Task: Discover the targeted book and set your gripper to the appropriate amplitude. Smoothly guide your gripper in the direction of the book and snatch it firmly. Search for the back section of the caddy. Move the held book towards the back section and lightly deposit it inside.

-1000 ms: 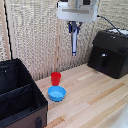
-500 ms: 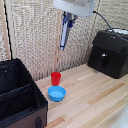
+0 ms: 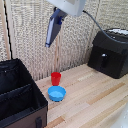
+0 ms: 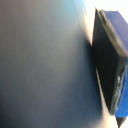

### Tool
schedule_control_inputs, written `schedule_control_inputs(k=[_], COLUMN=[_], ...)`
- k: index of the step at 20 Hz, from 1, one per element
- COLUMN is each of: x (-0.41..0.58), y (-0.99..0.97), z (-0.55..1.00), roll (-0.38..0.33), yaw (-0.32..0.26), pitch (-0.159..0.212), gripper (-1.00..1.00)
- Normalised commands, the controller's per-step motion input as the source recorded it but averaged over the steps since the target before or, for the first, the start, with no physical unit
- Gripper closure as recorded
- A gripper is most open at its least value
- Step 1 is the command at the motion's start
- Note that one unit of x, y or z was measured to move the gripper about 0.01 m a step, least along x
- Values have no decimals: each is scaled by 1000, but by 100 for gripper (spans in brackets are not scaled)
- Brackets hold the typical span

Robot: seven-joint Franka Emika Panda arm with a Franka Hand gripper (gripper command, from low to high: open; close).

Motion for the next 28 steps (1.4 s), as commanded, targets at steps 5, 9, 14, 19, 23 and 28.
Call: schedule_control_inputs(k=[5, 9, 14, 19, 23, 28], x=[201, 29, 0, 0, 23, 42], y=[923, 821, 709, 837, 870, 877], z=[-9, 81, 157, 63, 2, 0], roll=[-1, 0, 0, 0, 0, 0], yaw=[-77, -128, -176, -128, -109, -100], pitch=[-126, -200, -202, -124, -51, -8], gripper=[100, 100, 100, 100, 100, 100])
